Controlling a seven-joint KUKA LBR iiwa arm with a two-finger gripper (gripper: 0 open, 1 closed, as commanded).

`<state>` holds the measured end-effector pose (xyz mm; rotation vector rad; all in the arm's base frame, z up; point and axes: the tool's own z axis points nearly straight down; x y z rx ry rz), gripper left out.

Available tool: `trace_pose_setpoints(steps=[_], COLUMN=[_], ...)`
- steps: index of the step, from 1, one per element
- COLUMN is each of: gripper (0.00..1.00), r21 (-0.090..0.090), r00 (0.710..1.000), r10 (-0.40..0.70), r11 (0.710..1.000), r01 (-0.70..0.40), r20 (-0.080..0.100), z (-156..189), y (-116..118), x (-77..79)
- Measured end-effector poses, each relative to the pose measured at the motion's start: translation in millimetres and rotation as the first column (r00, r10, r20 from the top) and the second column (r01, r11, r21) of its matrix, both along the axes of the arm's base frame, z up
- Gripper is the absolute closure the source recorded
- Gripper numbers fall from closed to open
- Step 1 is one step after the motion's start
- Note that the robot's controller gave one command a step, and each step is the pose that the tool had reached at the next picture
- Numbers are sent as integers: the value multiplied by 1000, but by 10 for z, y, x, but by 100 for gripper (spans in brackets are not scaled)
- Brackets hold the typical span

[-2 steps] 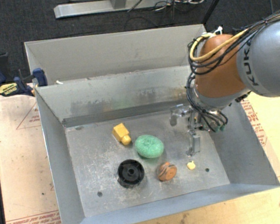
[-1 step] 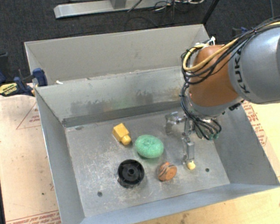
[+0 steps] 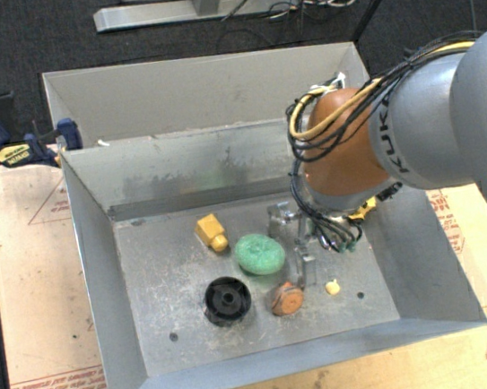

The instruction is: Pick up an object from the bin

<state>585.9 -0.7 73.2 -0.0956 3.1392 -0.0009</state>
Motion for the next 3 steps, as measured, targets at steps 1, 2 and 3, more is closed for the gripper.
trace_pose_setpoints(steps=[1, 2, 3], gripper=[0, 100, 0], r21=[1, 1, 1], r00=[1000, 971, 971], r10=[15, 239, 239], r11=[1000, 971, 971], r01=[-15, -239, -239], r20=[0, 4, 3], z=[-7, -27, -29], y=[125, 133, 133], x=[1, 360, 358])
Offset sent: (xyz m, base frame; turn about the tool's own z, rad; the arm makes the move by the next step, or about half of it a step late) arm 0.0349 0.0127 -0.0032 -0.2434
